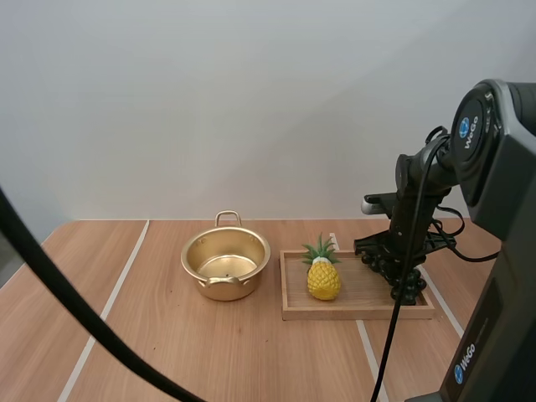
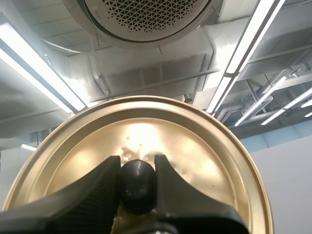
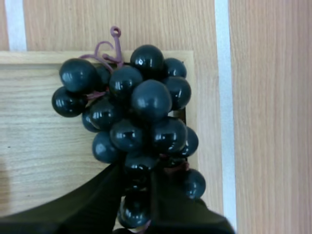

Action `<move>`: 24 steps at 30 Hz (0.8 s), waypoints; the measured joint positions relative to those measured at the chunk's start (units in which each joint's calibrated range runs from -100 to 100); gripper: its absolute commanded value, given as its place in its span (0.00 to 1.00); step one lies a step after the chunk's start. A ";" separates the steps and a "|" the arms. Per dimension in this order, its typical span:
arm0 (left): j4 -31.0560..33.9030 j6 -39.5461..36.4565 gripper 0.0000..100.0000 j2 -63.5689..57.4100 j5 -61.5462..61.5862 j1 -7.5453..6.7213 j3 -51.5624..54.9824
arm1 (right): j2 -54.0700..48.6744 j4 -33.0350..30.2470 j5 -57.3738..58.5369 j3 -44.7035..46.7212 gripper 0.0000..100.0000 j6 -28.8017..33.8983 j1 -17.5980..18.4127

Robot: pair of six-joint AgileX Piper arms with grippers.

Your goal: Open the pot, put the grape inside, and close it

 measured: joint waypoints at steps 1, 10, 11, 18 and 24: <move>0.00 0.00 0.00 0.00 0.00 0.00 0.00 | -0.32 0.00 0.00 0.00 0.00 0.00 0.00; 0.00 0.00 0.00 0.00 0.34 0.00 0.00 | -9.15 0.20 0.00 0.04 0.00 -0.08 0.00; 0.00 0.00 0.00 0.00 0.34 0.00 0.00 | -10.49 0.20 0.00 0.04 0.00 -0.08 0.00; 0.00 0.00 0.00 0.00 0.68 0.00 0.00 | -18.58 2.79 2.00 0.04 0.00 -5.12 0.00; 0.00 0.00 0.00 0.00 2.41 0.00 0.00 | -23.09 7.94 2.92 -1.43 0.00 -11.31 0.00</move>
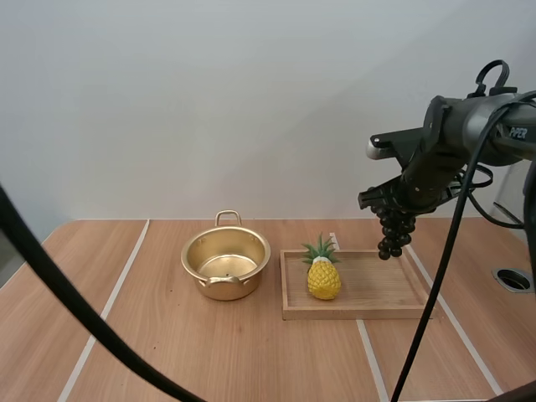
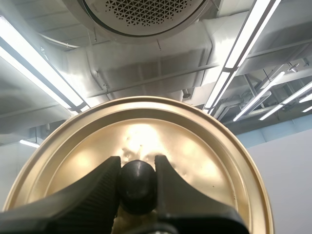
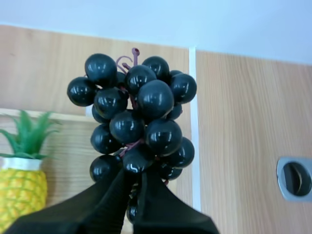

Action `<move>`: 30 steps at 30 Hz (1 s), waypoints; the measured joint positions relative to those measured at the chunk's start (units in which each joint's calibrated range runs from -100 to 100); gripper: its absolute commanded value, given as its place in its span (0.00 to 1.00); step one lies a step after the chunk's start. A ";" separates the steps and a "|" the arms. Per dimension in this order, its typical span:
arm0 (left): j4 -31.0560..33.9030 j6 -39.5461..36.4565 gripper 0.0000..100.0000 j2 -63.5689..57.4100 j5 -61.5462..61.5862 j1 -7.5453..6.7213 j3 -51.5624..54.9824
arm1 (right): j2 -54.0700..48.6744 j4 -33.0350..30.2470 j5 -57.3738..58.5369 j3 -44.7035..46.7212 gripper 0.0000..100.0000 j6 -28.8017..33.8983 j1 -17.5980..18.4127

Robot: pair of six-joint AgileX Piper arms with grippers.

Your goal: Open the pot, put the grape inside, and close it

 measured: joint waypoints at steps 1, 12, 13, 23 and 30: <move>0.00 0.00 0.00 0.00 0.00 0.00 0.00 | -0.27 0.39 0.24 -0.70 0.00 -0.46 0.00; 2.71 0.54 0.00 0.00 0.32 0.00 0.00 | -1.15 10.32 6.25 -13.45 0.00 -9.50 0.00; 3.19 0.64 0.00 0.00 0.32 0.00 0.00 | -1.15 13.25 8.78 -14.05 0.00 -11.08 0.00; 3.49 3.28 0.00 0.00 0.32 0.00 0.00 | -1.26 36.88 22.88 -16.31 0.00 -23.69 1.98; 3.49 4.02 0.00 0.00 0.32 0.00 0.00 | -1.26 32.72 23.74 -16.48 0.00 -25.01 9.21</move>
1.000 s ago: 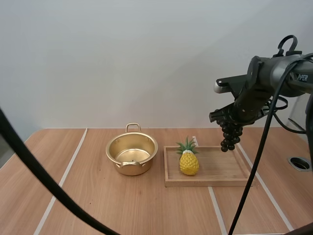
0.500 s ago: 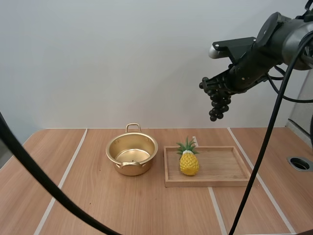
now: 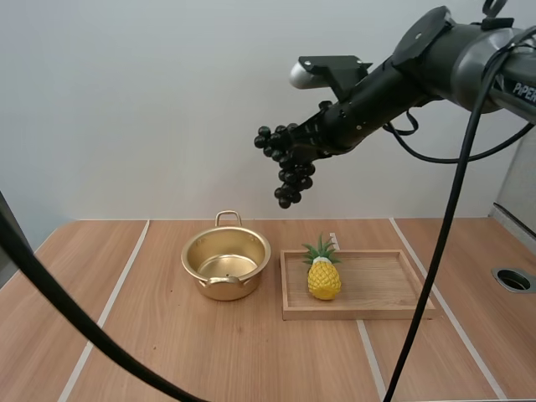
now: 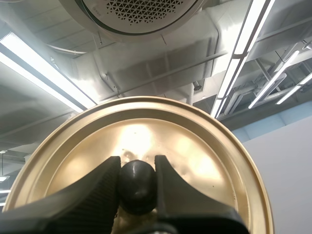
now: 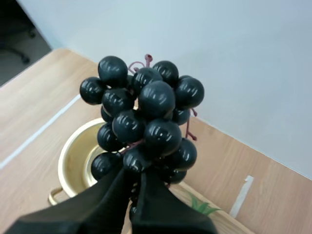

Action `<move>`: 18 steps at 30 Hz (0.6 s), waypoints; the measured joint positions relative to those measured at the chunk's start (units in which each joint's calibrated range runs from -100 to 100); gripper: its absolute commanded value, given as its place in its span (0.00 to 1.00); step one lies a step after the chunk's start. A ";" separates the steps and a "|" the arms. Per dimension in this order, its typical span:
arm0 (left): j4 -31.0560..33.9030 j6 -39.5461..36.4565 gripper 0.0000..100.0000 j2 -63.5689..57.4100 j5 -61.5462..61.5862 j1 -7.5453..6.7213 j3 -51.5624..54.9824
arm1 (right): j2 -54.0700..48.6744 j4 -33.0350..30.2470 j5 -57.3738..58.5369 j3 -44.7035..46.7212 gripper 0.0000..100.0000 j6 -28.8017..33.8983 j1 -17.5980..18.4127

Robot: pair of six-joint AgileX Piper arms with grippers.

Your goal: Open the pot, put the grape inside, and close it

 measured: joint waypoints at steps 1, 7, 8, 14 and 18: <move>0.00 0.00 0.00 0.00 0.00 0.00 0.00 | 0.00 -0.89 0.17 0.00 0.00 -0.11 1.29; 0.00 0.00 0.00 0.00 0.00 0.00 0.00 | 0.00 -4.97 -1.30 0.00 0.00 -0.29 7.76; 0.00 0.00 0.00 0.00 0.00 0.00 0.00 | 0.18 -5.55 -1.86 0.00 0.00 -0.29 8.39; 0.00 0.00 0.00 0.00 0.16 0.00 0.00 | 4.17 -8.87 -2.79 -0.18 0.00 -0.29 11.01; 0.00 0.00 0.00 0.00 0.34 0.00 0.00 | 8.34 -9.56 -3.33 -0.18 0.00 -0.29 11.79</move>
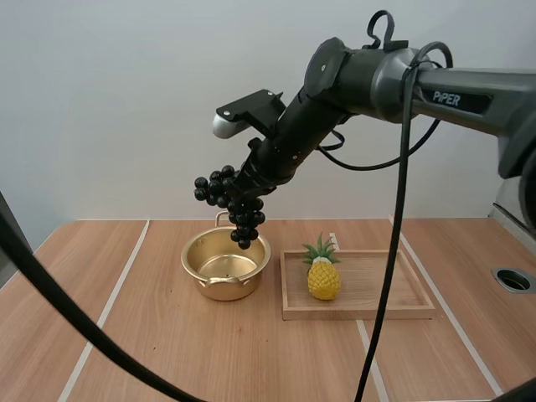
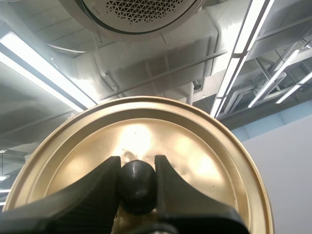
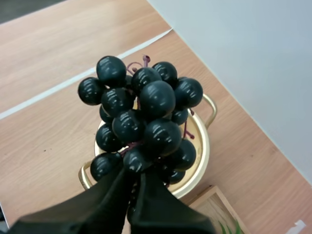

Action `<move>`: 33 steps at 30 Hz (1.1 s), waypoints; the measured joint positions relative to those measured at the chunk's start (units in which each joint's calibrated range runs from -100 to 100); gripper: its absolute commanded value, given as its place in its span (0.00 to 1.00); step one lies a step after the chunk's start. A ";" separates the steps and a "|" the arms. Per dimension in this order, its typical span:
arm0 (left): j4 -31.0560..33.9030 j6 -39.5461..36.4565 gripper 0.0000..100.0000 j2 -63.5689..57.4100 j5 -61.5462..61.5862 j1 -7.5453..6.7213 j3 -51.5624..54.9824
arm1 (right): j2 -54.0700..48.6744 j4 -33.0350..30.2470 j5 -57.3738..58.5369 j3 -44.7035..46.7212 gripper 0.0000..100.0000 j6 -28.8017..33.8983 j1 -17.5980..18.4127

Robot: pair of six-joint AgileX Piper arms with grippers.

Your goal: Open the pot, put the grape inside, and close it

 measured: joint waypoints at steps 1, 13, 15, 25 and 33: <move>0.00 0.00 0.00 0.00 0.00 0.00 0.00 | 1.06 0.00 -0.15 0.00 0.00 0.00 0.10; 0.00 0.00 0.00 0.00 0.00 0.00 0.00 | 11.07 0.97 -6.22 0.00 0.00 -0.82 0.16; 0.00 0.00 0.00 0.00 0.00 0.00 0.00 | 12.43 1.31 -6.96 0.00 0.00 -1.16 0.16; 0.00 0.00 0.00 0.00 2.14 0.00 0.00 | 18.59 1.30 -10.75 0.00 0.00 -1.28 1.98; 0.00 0.00 0.00 0.00 2.34 0.00 0.00 | 22.77 -4.51 -11.10 0.00 0.00 1.04 3.24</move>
